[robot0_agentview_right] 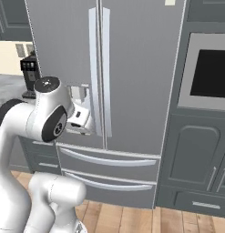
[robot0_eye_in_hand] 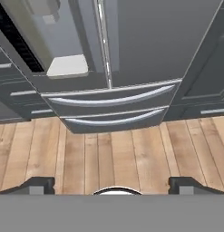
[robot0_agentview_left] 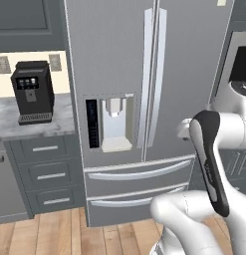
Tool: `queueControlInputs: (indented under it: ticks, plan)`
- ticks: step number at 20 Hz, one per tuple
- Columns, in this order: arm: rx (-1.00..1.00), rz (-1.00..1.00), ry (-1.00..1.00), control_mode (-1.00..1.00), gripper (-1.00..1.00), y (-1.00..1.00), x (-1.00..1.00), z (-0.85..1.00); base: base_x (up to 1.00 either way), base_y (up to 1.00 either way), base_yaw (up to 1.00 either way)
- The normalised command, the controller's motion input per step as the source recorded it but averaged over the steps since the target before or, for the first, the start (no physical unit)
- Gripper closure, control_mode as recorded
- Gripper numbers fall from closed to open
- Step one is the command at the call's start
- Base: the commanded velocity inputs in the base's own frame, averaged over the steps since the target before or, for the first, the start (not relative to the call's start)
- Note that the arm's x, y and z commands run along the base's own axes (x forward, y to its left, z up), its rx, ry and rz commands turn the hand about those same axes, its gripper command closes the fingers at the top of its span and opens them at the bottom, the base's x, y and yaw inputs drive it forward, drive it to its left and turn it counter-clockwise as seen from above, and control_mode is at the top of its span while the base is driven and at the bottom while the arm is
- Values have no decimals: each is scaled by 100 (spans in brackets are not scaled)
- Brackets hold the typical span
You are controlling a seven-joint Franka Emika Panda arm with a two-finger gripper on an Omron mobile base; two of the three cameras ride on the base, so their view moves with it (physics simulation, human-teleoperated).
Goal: Take the donuts from the fridge and place them on the empty tray on the dining counter.
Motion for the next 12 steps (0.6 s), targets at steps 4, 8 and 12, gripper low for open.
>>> queueControlInputs:
  ticks: [4, 8, 12]
  plan:
    - [2, 0, -42, -100, -100, -5, 29, 12, 0, 0, 0]
    - [0, 0, -30, -100, -100, 0, 58, 32, 0, 0, 0]
    - [0, 0, -29, -100, -100, 0, 73, 39, 0, 0, 0]
